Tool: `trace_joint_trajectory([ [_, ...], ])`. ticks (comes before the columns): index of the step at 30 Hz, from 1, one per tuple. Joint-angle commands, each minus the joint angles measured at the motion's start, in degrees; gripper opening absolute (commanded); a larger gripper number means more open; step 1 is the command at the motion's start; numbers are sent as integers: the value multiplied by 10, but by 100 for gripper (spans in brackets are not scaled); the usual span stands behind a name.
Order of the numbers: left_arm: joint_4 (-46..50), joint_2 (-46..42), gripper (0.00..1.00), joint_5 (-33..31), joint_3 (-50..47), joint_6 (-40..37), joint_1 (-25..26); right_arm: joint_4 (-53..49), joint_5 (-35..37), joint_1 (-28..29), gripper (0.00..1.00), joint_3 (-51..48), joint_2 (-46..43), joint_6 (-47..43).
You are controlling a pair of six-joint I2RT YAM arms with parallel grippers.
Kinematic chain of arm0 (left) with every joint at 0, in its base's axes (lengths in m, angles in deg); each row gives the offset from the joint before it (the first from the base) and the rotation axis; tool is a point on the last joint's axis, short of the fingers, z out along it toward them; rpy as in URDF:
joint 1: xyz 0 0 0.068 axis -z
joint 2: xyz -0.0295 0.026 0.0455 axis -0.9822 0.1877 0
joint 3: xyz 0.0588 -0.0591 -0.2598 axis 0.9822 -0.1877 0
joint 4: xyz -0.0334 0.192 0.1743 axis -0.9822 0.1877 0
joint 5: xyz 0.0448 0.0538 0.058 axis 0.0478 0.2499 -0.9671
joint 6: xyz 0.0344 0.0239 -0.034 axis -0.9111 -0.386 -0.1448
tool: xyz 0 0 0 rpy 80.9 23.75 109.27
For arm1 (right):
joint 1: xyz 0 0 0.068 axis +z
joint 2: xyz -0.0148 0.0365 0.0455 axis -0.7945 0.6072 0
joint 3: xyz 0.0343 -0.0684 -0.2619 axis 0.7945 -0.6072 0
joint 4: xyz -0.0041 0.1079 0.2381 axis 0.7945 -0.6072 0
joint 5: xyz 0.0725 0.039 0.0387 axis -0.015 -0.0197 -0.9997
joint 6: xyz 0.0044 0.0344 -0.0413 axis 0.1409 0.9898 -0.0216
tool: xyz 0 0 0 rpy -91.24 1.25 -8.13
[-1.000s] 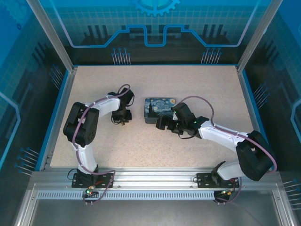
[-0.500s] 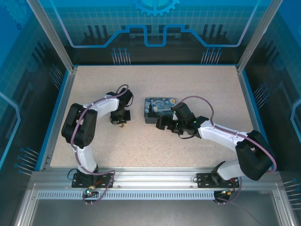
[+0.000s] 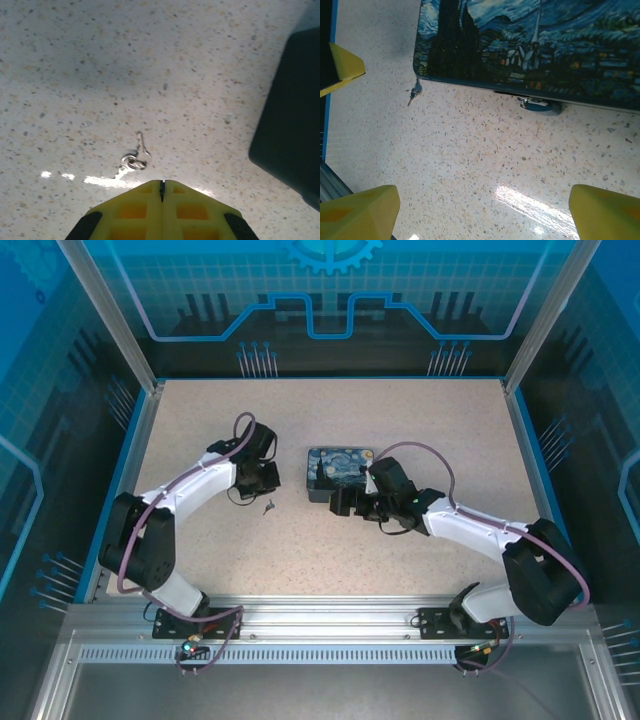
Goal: Unlock a padlock with a key
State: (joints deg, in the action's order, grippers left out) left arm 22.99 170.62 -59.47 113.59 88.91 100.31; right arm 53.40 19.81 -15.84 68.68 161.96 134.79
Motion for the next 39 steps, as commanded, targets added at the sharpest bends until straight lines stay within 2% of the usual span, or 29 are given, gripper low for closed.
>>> trace_joint_trajectory([
  [1, -7, -21, 0, -2, -5, 26, 12, 12, -4, 9, 88, -2, -17, -38],
  [2, -2, -19, 3, -9, -4, 19, 12, 9, -6, 8, 88, 0, -17, -37],
  [3, 6, -14, 19, -16, -3, 10, 12, 9, -10, 8, 88, 0, -17, -35],
  [4, 15, -8, 28, -25, 0, 2, 12, 9, -12, 9, 88, -1, -16, -32],
  [6, 37, 13, 36, -37, 7, -22, 12, 6, -6, 11, 88, -3, -16, -24],
  [18, 71, 111, 37, -37, 21, -105, 19, 5, 2, 14, 89, -10, 0, -4],
  [39, 74, 162, 37, -56, 55, -128, 29, -1, 9, 14, 89, -3, 5, 1],
])
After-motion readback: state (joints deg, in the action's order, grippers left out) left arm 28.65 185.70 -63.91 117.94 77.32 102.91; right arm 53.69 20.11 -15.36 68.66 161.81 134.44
